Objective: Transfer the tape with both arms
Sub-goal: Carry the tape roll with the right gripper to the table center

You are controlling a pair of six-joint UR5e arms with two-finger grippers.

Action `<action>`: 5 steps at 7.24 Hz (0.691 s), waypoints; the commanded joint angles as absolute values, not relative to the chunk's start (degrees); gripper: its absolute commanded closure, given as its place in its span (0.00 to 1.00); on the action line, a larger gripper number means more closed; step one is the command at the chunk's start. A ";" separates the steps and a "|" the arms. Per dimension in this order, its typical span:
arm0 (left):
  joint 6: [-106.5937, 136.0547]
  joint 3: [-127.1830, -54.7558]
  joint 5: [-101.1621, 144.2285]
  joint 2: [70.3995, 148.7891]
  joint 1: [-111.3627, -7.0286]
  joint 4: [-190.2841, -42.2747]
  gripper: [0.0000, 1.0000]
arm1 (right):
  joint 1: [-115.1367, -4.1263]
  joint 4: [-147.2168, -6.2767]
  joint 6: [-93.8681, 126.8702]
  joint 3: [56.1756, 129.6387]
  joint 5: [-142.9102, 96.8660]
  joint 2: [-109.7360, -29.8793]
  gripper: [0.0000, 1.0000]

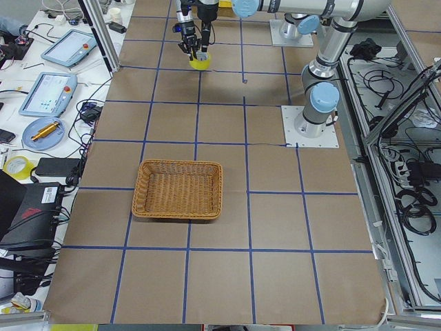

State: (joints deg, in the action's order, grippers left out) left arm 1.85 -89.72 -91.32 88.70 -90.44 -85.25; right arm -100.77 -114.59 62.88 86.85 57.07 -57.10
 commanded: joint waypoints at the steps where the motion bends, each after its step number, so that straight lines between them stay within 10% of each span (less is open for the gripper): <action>1: 1.85 -89.74 -91.32 88.68 -90.44 -85.25 0.00 | -100.81 -115.83 63.90 87.27 55.20 -56.08 1.00; 2: 1.85 -89.74 -91.32 88.68 -90.44 -85.25 0.00 | -100.81 -116.01 63.46 88.75 56.24 -56.34 0.85; 3: 1.85 -89.74 -91.32 88.68 -90.44 -85.25 0.00 | -100.81 -118.28 63.37 89.64 58.86 -57.03 0.01; 5: 1.85 -89.65 -91.41 88.68 -90.44 -85.25 0.00 | -100.64 -118.83 64.33 89.30 59.50 -60.62 0.00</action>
